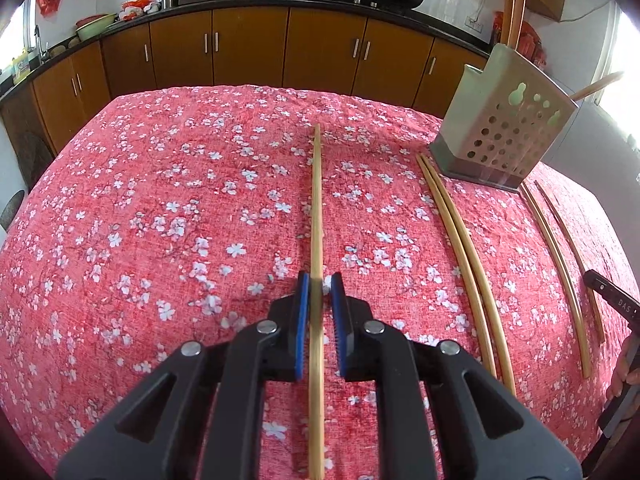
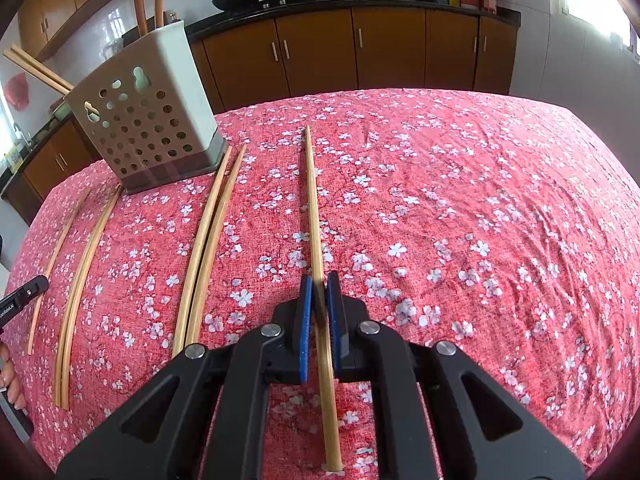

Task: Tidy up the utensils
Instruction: 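Lift both chopsticks upright and carry them above the holder with both tools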

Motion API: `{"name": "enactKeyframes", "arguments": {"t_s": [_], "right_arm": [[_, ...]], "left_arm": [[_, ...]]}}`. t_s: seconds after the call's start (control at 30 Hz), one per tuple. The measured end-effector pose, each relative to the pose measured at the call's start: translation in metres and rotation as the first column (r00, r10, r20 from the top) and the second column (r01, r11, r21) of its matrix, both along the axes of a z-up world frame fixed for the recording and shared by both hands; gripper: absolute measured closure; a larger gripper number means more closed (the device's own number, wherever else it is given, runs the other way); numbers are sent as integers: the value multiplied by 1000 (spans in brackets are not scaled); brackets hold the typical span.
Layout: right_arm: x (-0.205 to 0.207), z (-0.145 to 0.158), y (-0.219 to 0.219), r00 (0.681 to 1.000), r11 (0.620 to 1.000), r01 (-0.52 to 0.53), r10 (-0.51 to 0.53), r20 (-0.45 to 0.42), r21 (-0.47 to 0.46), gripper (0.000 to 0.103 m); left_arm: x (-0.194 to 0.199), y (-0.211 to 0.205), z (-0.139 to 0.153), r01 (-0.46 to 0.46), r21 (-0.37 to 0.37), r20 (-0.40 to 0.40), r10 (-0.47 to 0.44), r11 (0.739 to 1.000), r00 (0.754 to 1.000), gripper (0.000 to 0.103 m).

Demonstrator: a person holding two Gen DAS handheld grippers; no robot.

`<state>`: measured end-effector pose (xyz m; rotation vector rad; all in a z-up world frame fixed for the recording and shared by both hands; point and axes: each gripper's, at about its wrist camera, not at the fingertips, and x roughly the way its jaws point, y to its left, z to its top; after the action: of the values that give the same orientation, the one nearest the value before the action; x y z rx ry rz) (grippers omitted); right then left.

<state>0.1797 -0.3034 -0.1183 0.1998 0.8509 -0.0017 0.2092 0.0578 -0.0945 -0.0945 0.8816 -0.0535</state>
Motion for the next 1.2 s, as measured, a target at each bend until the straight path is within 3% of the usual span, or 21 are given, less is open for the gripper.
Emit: {"name": "enactKeyframes", "arguments": {"t_s": [0.67, 0.8, 1.03, 1.2], "right_arm": [[-4, 1, 0, 1000, 1000, 9, -9, -1, 8, 94], [-10, 1, -5, 1000, 999, 11, -11, 2, 48, 95], [-16, 7, -5, 1000, 999, 18, -19, 14, 41, 96], [-31, 33, -14, 994, 998, 32, -37, 99, 48, 96]], "left_arm": [[-7, -2, 1, 3, 7, -1, -3, 1000, 1000, 89], [-17, -1, 2, 3, -10, -3, -3, 1000, 1000, 90], [-21, -5, 7, 5, 30, -6, -5, 1000, 1000, 95], [-32, 0, 38, 1, 24, 85, -3, 1000, 996, 95]]}}
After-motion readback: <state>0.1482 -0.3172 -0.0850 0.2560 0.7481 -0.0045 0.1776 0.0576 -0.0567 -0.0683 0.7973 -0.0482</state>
